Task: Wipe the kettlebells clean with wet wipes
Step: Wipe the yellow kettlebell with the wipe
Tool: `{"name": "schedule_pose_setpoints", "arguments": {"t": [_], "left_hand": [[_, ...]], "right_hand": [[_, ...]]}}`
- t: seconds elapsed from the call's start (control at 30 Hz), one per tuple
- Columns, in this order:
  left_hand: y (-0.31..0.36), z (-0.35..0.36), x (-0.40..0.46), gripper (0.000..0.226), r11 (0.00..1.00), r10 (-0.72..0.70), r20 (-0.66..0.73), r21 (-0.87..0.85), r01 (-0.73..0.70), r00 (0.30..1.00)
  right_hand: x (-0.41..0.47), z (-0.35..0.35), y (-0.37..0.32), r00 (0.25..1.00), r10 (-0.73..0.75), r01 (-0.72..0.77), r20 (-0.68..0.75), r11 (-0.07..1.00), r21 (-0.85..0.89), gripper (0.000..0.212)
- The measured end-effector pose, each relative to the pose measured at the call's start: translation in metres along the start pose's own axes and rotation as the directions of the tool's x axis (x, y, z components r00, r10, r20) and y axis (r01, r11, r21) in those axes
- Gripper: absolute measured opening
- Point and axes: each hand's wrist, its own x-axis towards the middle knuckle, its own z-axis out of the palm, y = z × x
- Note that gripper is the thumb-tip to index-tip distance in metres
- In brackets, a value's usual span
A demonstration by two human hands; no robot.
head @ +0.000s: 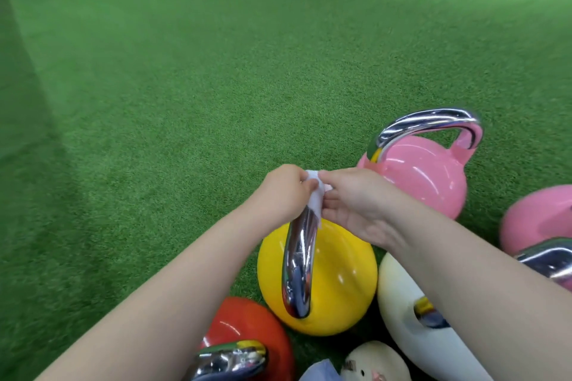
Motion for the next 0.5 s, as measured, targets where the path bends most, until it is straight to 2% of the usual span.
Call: {"name": "schedule_pose_setpoints", "arguments": {"t": [0.1, 0.23, 0.33, 0.5], "left_hand": [[0.005, -0.005, 0.012, 0.024, 0.956, -0.128, 0.126, -0.250, 0.156, 0.984], [0.012, -0.008, 0.022, 0.022, 0.821, -0.220, 0.312, -0.453, 0.348, 0.924], [0.014, -0.011, 0.019, 0.022, 0.803, -0.241, 0.319, -0.464, 0.373, 0.916], [0.001, -0.016, 0.002, 0.015, 0.838, -0.241, 0.264, -0.429, 0.337, 0.934]], "right_hand": [[0.013, 0.002, 0.005, 0.998, 0.034, -0.031, -0.044, 0.997, 0.075, 0.025], [0.028, 0.006, 0.008, 0.990, 0.115, -0.100, -0.081, 0.982, 0.162, 0.033], [0.028, 0.008, 0.009, 0.984, 0.118, -0.094, -0.130, 0.980, 0.177, 0.029], [0.010, 0.006, 0.021, 0.990, 0.030, -0.038, -0.139, 0.997, -0.061, 0.030]]}}
